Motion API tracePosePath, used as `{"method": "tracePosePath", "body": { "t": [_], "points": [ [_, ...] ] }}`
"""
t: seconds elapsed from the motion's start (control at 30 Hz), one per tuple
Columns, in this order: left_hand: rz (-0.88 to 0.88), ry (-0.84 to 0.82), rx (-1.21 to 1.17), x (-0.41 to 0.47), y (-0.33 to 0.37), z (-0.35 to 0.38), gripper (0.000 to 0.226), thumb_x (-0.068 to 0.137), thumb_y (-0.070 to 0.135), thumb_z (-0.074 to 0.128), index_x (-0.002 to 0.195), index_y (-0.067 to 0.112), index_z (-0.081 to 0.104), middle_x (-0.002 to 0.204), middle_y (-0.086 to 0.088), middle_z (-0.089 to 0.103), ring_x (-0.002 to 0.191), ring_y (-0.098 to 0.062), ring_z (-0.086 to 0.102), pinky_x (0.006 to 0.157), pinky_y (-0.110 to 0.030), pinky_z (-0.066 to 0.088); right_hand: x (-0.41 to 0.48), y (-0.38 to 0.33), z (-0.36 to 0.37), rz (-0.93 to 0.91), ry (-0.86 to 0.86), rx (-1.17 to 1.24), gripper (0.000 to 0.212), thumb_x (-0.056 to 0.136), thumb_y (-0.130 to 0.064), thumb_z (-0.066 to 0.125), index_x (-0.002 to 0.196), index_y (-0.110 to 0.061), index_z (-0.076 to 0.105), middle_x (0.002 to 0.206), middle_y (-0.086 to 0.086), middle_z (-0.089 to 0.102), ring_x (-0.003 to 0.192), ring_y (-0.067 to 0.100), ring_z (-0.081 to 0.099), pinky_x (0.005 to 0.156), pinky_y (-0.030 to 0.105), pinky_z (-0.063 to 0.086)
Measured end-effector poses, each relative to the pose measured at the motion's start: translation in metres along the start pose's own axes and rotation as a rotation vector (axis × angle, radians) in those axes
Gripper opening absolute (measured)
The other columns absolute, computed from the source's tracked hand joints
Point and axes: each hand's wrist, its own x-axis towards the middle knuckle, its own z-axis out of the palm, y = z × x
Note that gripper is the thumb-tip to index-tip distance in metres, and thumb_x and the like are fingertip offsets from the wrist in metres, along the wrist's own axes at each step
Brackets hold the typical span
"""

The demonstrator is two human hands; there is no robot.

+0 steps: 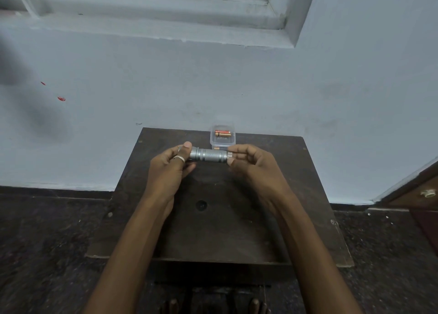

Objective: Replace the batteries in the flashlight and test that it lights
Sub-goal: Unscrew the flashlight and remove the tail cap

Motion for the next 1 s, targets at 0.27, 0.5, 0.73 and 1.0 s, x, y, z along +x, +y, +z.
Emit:
{"method": "tracePosePath", "body": {
  "t": [0.27, 0.5, 0.73, 1.0],
  "points": [
    [-0.002, -0.010, -0.014, -0.0009, 0.0003, 0.0017, 0.025, 0.095, 0.031, 0.065, 0.102, 0.009, 0.074, 0.096, -0.005, 0.073, 0.095, -0.011, 0.069, 0.084, -0.026, 0.057, -0.0008, 0.0002, 0.0047, 0.083, 0.016, 0.037, 0.024, 0.097, -0.031, 0.064, 0.097, -0.009, 0.072, 0.085, 0.005, 0.073, 0.075, 0.013, 0.070, 0.067, 0.023, 0.057],
    [0.002, -0.005, -0.016, 0.0012, -0.0004, 0.0009, 0.026, 0.094, 0.031, 0.066, 0.103, 0.008, 0.073, 0.097, -0.006, 0.072, 0.095, -0.012, 0.068, 0.085, -0.026, 0.057, -0.0008, -0.0008, 0.0044, 0.051, -0.015, 0.036, 0.013, 0.097, -0.014, 0.064, 0.104, -0.005, 0.071, 0.080, 0.004, 0.071, 0.074, 0.010, 0.068, 0.068, 0.021, 0.057],
    [0.002, -0.013, -0.013, 0.0023, -0.0005, -0.0019, 0.028, 0.094, 0.032, 0.065, 0.105, 0.007, 0.074, 0.099, -0.007, 0.072, 0.096, -0.012, 0.068, 0.085, -0.026, 0.057, -0.0018, -0.0030, 0.0020, -0.004, -0.009, 0.016, 0.022, 0.090, -0.004, 0.071, 0.111, -0.007, 0.070, 0.091, 0.000, 0.076, 0.081, 0.008, 0.071, 0.072, 0.019, 0.057],
    [0.002, -0.023, -0.004, 0.0019, -0.0018, -0.0007, 0.027, 0.094, 0.033, 0.066, 0.104, 0.009, 0.074, 0.098, -0.006, 0.072, 0.096, -0.011, 0.069, 0.085, -0.026, 0.057, -0.0005, -0.0003, 0.0041, 0.047, 0.005, 0.011, 0.014, 0.097, -0.018, 0.064, 0.095, -0.007, 0.072, 0.076, 0.005, 0.072, 0.069, 0.011, 0.068, 0.064, 0.020, 0.057]
  ]
}}
